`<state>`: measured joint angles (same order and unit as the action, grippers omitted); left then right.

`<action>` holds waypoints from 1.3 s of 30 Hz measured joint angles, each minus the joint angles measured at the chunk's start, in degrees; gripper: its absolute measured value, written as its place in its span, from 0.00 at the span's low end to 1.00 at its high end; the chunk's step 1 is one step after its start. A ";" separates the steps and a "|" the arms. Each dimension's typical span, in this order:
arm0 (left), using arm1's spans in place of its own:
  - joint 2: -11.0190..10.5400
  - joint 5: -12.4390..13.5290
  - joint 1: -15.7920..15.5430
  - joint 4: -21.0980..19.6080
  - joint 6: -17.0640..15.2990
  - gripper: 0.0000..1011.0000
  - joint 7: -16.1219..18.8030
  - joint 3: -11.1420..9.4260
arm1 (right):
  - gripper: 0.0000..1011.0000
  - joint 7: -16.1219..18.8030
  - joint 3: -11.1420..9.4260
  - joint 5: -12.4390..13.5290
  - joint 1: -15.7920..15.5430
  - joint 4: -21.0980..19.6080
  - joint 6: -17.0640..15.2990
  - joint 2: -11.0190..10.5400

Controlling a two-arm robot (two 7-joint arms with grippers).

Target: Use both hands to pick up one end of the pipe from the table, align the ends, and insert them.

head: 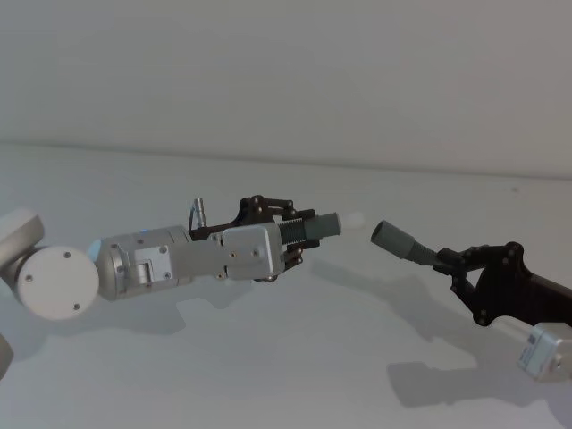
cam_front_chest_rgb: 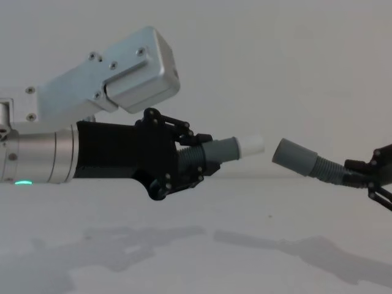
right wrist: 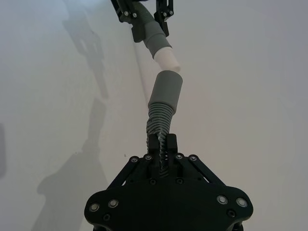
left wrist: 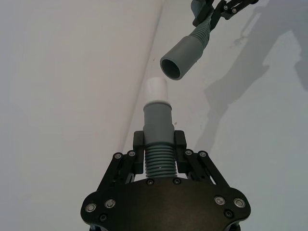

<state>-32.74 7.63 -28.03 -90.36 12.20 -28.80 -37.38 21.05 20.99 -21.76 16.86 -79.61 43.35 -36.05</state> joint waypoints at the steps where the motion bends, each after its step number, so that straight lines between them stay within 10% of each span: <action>1: 0.00 0.02 -0.01 0.00 0.01 0.34 -0.02 -0.01 | 0.07 -0.20 0.03 -0.32 -0.01 -0.07 -0.21 0.02; 39: -0.02 0.13 -0.06 0.01 0.08 0.34 -0.20 -0.07 | 0.07 -2.96 1.98 -3.57 2.53 0.91 -3.94 2.03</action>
<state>-32.76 7.76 -28.09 -90.36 12.28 -29.00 -37.45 18.09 22.97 -25.33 19.39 -78.70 39.41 -34.02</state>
